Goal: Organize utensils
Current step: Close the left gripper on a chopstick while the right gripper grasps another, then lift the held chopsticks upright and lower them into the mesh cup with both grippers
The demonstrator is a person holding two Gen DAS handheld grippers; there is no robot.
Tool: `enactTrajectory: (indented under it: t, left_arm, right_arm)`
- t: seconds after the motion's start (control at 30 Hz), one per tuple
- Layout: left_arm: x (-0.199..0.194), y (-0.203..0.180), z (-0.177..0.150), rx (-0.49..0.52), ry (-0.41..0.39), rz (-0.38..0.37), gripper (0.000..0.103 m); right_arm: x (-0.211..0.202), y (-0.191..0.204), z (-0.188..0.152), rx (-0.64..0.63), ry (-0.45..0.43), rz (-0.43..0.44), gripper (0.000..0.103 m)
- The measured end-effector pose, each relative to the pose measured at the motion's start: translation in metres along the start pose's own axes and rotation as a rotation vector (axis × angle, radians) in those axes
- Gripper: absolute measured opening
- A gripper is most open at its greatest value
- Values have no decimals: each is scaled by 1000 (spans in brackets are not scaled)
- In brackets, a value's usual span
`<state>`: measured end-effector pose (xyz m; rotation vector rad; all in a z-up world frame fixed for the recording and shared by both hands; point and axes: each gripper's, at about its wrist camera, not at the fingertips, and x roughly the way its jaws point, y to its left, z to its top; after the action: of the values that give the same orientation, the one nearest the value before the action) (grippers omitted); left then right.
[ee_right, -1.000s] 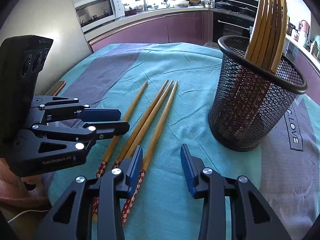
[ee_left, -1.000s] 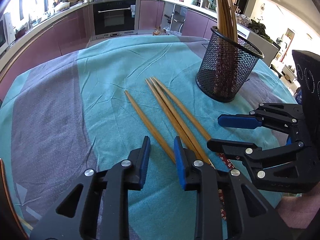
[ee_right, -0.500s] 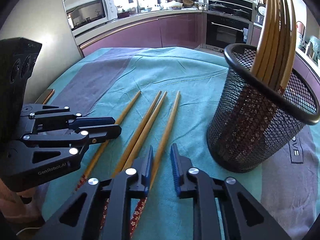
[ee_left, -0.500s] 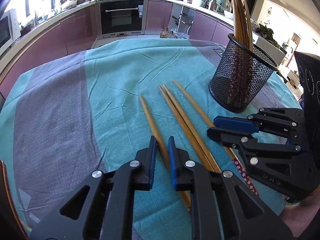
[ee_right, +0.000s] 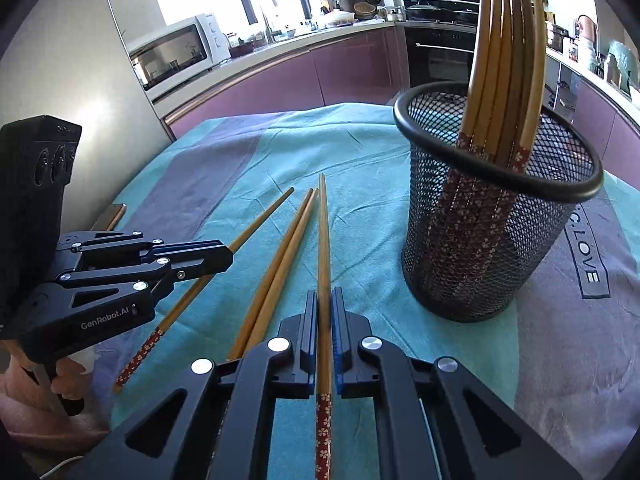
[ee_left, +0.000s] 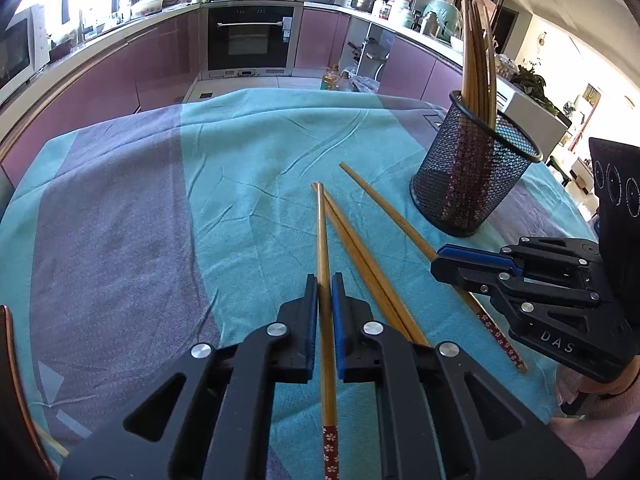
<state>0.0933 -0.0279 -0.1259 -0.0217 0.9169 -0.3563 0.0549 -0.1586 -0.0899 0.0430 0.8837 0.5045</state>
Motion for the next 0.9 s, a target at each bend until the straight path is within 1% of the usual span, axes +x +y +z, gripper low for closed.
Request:
enactTrajectory:
  t: [0.2, 0.33, 0.67, 0.9]
  left_arm:
    - [-18, -3, 5, 2, -27, -53, 7]
    - [-35, -6, 11, 10, -54, -102, 7]
    - [-84, -9, 27, 20, -151, -218, 7]
    - [-117, -10, 38, 16, -224, -268, 7]
  right_arm:
    - [-16, 0, 3, 13, -41, 49, 6]
    - [-30, -3, 5, 28, -79, 80, 6]
    - [-72, -15, 10, 57, -193, 99, 6]
    - [-92, -24, 13, 65, -252, 107, 6]
